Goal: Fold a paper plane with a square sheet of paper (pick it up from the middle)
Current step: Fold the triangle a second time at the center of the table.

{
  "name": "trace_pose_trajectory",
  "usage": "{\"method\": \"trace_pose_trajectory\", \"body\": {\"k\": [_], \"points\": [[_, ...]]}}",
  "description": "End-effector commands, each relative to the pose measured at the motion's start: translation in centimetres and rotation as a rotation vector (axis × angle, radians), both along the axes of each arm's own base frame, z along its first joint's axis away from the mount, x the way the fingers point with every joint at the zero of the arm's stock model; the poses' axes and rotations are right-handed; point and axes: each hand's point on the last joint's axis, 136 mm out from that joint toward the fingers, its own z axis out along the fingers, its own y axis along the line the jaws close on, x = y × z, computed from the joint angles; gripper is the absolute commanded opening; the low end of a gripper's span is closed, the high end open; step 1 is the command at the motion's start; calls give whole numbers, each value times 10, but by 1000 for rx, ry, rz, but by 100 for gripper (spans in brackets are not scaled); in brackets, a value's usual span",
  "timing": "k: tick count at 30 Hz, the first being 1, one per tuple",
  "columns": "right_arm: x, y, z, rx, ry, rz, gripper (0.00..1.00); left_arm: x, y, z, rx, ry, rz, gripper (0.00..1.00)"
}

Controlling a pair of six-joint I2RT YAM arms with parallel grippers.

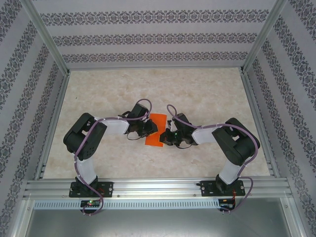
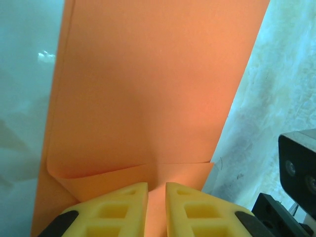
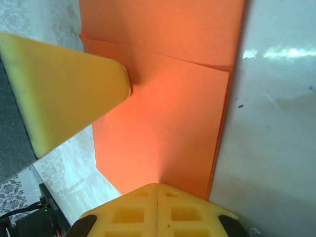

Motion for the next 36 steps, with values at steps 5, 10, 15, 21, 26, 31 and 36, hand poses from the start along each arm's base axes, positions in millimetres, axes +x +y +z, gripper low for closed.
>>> {"method": "trace_pose_trajectory", "body": {"k": [5, 10, 15, 21, 26, 31, 36], "points": [[-48, -42, -62, -241, 176, 8, 1, 22, 37, -23, 89, -23, 82, 20], [-47, -41, -61, -239, 173, 8, 1, 30, 53, -26, 79, -28, 103, 20], [-47, -40, -61, -236, 175, 11, 1, 35, 62, -27, 63, -34, 109, 21], [-45, -39, -59, -232, 173, 9, 1, 44, 68, -20, 51, -43, 105, 21], [-44, -36, -58, -224, 171, 9, 1, 51, 62, 10, 1, -91, 76, 23], [-41, -35, -56, -227, 166, 9, 1, 48, 51, 44, -68, -139, 50, 25], [-39, -34, -56, -225, 163, 4, 1, 29, 17, 55, -113, -148, -65, 25]]}}
